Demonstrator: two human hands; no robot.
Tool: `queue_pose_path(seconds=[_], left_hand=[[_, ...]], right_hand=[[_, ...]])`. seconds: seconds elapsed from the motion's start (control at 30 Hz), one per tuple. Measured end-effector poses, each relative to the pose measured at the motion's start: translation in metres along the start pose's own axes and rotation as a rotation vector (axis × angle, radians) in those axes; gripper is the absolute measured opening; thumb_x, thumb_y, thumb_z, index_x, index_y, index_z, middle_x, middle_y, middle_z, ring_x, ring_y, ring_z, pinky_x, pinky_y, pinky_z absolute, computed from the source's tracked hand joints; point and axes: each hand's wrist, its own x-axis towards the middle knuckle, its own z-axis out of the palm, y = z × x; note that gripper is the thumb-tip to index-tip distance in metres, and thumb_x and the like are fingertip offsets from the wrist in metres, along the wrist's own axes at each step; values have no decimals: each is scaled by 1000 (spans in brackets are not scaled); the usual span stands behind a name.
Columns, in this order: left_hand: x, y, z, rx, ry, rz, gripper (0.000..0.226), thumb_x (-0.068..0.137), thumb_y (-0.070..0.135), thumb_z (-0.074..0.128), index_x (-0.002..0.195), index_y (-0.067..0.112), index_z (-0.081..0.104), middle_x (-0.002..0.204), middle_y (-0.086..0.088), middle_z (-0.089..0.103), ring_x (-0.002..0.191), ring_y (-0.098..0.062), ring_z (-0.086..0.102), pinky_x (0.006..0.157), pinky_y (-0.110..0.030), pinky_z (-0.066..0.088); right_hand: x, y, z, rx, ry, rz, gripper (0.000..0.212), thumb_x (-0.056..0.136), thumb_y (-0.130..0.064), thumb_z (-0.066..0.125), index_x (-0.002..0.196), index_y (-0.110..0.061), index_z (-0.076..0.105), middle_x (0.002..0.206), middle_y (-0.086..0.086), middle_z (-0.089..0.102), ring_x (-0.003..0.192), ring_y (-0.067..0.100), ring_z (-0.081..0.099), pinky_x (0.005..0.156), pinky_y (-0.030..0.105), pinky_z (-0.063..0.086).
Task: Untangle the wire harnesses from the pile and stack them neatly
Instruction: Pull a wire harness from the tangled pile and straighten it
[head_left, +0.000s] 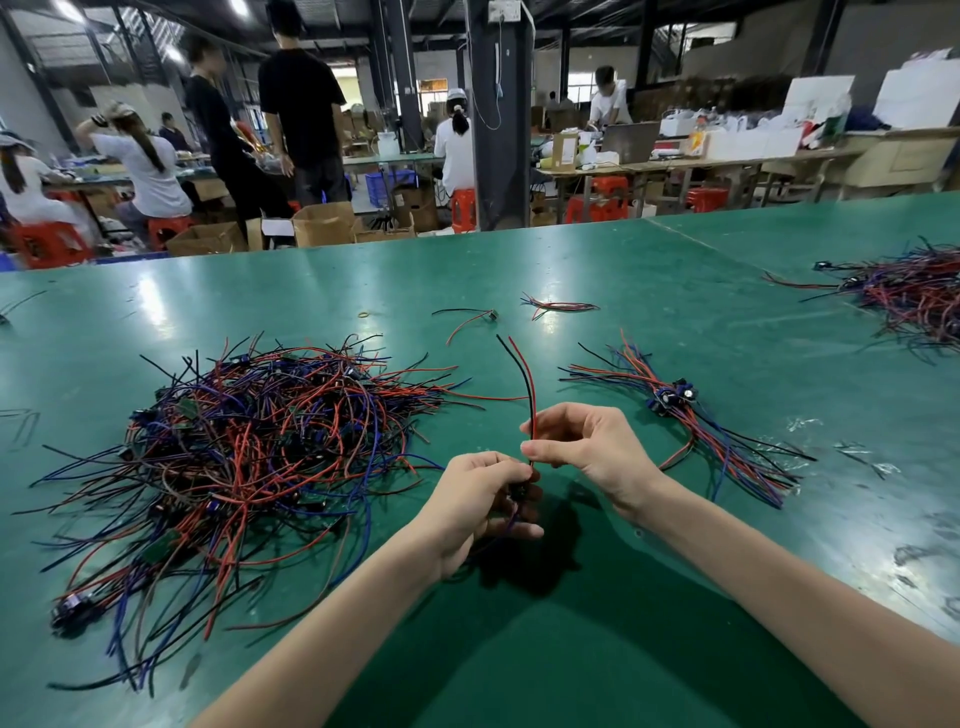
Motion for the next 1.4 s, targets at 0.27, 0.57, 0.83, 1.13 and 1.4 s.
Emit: queue_pose_path(seconds=[0.27, 0.57, 0.83, 1.13, 1.4], left_hand=[[1, 2, -1, 0, 19, 27, 18, 90, 11, 59, 74, 4, 64, 61, -5, 60, 49, -17, 58, 52, -31, 54], [2, 2, -2, 43, -17, 14, 21, 89, 2, 57, 68, 3, 56, 54, -8, 56, 46, -19, 57, 47, -27, 54], [2, -4, 3, 137, 5, 46, 19, 89, 0, 55, 70, 2, 53, 53, -9, 52, 41, -18, 53, 39, -21, 45], [3, -4, -1, 186, 23, 68, 20, 88, 0, 56, 68, 3, 53, 53, -9, 54, 42, -19, 53, 39, -21, 43], [2, -5, -1, 252, 47, 99, 19, 87, -2, 54, 68, 2, 54, 54, -9, 53, 42, -18, 52, 39, -21, 45]], right_hand=[[2, 1, 1, 64, 2, 89, 15, 70, 5, 75, 73, -8, 69, 59, -2, 65, 51, 3, 53, 52, 12, 42], [10, -1, -7, 243, 76, 286, 7, 79, -4, 70, 74, -5, 65, 58, 4, 67, 42, 4, 49, 45, 15, 44], [21, -4, -30, 282, 230, 273, 7, 83, -1, 65, 77, 2, 66, 59, 7, 69, 41, 5, 54, 42, 17, 46], [25, -1, -35, 327, 188, 262, 10, 86, 4, 58, 81, 4, 67, 67, 13, 71, 46, 10, 60, 46, 21, 51], [26, 1, -38, 361, 239, 237, 10, 80, -5, 71, 73, -3, 63, 55, 3, 65, 43, 6, 53, 47, 21, 51]])
